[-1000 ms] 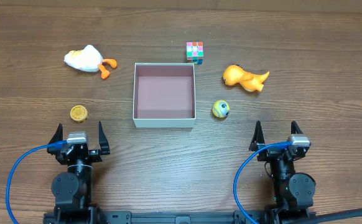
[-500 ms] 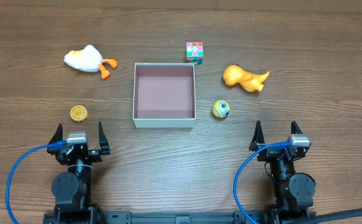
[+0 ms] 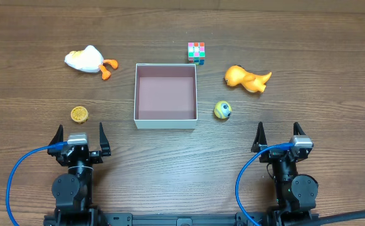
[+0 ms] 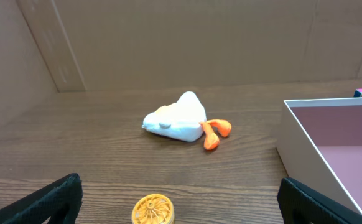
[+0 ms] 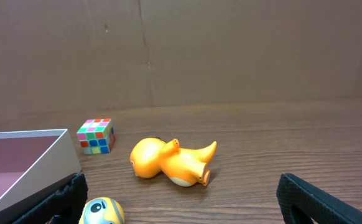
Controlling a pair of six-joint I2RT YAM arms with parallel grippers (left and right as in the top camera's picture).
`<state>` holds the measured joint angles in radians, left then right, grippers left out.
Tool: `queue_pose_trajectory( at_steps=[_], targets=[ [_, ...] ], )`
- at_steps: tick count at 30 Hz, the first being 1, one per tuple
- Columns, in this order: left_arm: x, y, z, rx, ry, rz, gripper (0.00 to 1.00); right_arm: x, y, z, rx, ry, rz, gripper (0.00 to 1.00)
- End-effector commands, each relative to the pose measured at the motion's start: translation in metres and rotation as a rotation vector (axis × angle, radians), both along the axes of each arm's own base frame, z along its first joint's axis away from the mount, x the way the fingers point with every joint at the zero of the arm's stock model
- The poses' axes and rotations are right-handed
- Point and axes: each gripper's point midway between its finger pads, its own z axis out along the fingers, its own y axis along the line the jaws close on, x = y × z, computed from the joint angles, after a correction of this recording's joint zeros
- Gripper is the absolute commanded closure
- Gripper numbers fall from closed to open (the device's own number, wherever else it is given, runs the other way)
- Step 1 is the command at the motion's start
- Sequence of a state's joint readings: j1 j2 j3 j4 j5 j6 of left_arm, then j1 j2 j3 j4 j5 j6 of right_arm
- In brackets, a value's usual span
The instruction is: Pack container
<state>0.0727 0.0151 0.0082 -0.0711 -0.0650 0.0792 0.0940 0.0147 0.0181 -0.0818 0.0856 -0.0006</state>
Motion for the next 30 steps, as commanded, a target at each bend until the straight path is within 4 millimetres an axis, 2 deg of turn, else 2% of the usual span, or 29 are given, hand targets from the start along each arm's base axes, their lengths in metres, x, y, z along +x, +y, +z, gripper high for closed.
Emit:
queue_pose_trajectory(
  at_steps=[1,9,15,22,25,30],
  targets=[
    [0.000,0.004,0.000,-0.014,-0.006,0.019,0.00,0.000,0.000,-0.001,-0.003,-0.008,-0.001,0.00],
    [0.000,0.004,0.000,-0.014,-0.006,0.019,0.00,0.000,0.002,0.003,0.072,-0.020,0.009,0.00],
    [0.000,0.004,0.000,-0.014,-0.006,0.019,0.00,-0.010,0.014,0.034,0.109,-0.024,0.083,0.00],
    [0.000,0.004,0.000,-0.014,-0.006,0.019,0.00,-0.022,0.044,0.065,0.166,0.113,0.257,0.00],
    [0.000,0.004,0.000,-0.014,-0.006,0.019,0.00,-0.017,0.069,0.088,0.202,0.189,0.394,0.00],
    [0.000,0.004,0.000,-0.014,-0.006,0.019,0.00,-0.006,0.106,0.104,0.316,0.400,0.595,0.00]
  ],
)
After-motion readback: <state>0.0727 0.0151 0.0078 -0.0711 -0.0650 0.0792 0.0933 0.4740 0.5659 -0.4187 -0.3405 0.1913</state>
